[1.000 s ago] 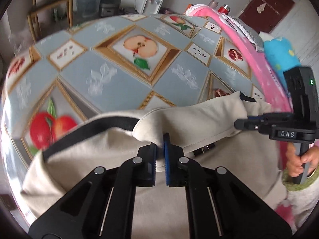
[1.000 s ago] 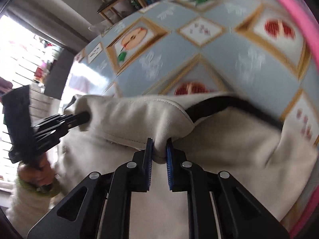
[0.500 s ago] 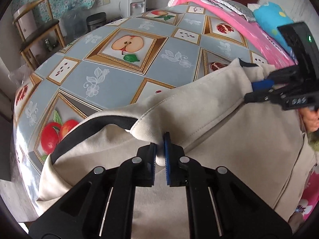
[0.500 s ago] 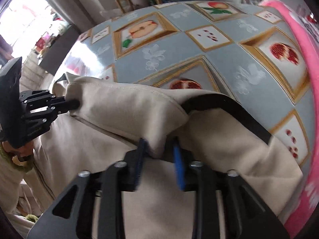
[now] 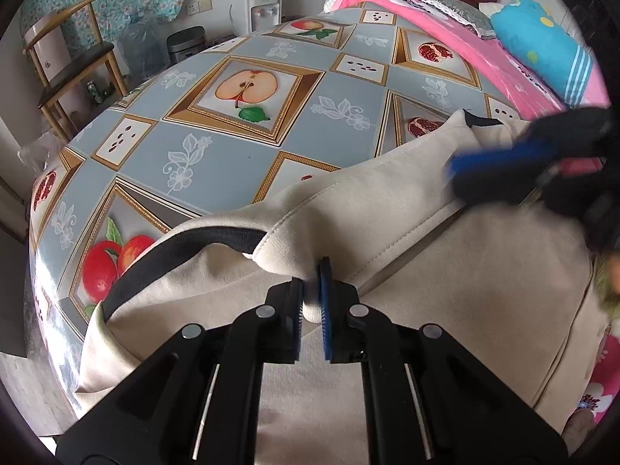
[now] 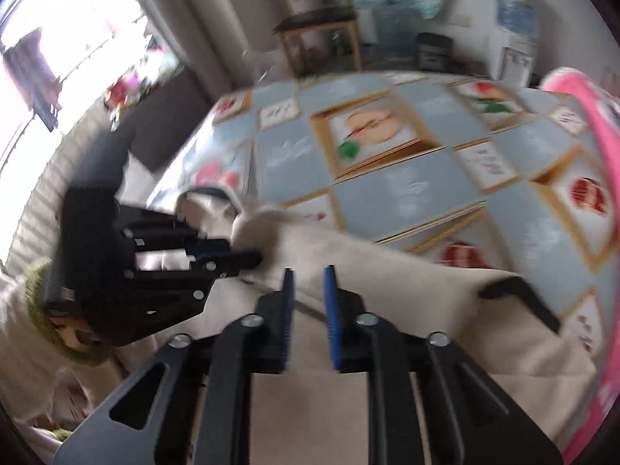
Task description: Fold large clothes
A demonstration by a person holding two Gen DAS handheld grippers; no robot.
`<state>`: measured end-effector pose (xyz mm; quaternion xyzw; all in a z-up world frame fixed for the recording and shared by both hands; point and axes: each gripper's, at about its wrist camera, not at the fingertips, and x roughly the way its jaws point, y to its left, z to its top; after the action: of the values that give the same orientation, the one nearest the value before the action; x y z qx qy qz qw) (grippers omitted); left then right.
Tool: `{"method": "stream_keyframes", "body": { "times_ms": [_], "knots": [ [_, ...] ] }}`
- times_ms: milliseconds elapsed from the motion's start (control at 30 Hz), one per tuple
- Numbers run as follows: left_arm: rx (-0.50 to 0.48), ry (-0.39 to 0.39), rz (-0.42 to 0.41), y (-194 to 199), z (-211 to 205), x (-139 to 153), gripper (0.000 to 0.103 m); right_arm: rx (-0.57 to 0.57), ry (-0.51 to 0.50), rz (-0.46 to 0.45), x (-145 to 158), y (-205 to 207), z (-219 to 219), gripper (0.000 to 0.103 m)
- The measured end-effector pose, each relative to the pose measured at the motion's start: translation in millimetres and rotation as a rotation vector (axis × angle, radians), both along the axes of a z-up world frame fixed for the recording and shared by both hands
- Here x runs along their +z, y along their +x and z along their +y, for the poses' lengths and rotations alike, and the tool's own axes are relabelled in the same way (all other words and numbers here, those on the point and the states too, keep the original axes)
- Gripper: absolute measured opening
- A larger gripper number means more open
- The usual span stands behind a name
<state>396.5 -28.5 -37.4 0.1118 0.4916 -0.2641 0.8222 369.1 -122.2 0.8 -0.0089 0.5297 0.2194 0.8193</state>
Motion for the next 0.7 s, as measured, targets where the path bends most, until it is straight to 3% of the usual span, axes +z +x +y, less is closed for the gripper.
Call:
{"method": "stream_keyframes", "body": {
  "times_ms": [67,167,300,400,467,567,700],
  "knots": [
    [-0.001,0.003,-0.006,1.0,2.3,0.0,0.012,-0.013,-0.025,0.049,-23.4,5.6,-1.0,0.007],
    [0.005,-0.018,0.002,6.2,11.4,1.8,0.019,-0.049,0.095,0.098,-29.5,13.1,-20.6,0.003],
    [0.098,-0.055,0.004,18.6,40.1,7.0,0.029,-0.043,0.093,0.089,-29.5,16.0,-21.1,0.003],
    [0.216,-0.023,-0.033,22.7,65.4,14.5,0.023,-0.04,0.094,0.083,-29.7,12.5,-21.5,0.003],
    [0.249,-0.09,-0.027,20.6,78.6,23.6,0.022,-0.041,0.104,0.081,-30.0,11.9,-22.5,0.003],
    [0.181,-0.156,-0.036,7.4,67.2,38.8,0.022,-0.041,0.109,0.075,-30.8,11.5,-22.2,0.003],
    [0.059,-0.196,0.015,-5.0,21.8,39.1,0.022,-0.049,0.107,0.07,-30.7,10.9,-22.2,0.003]
  ]
}}
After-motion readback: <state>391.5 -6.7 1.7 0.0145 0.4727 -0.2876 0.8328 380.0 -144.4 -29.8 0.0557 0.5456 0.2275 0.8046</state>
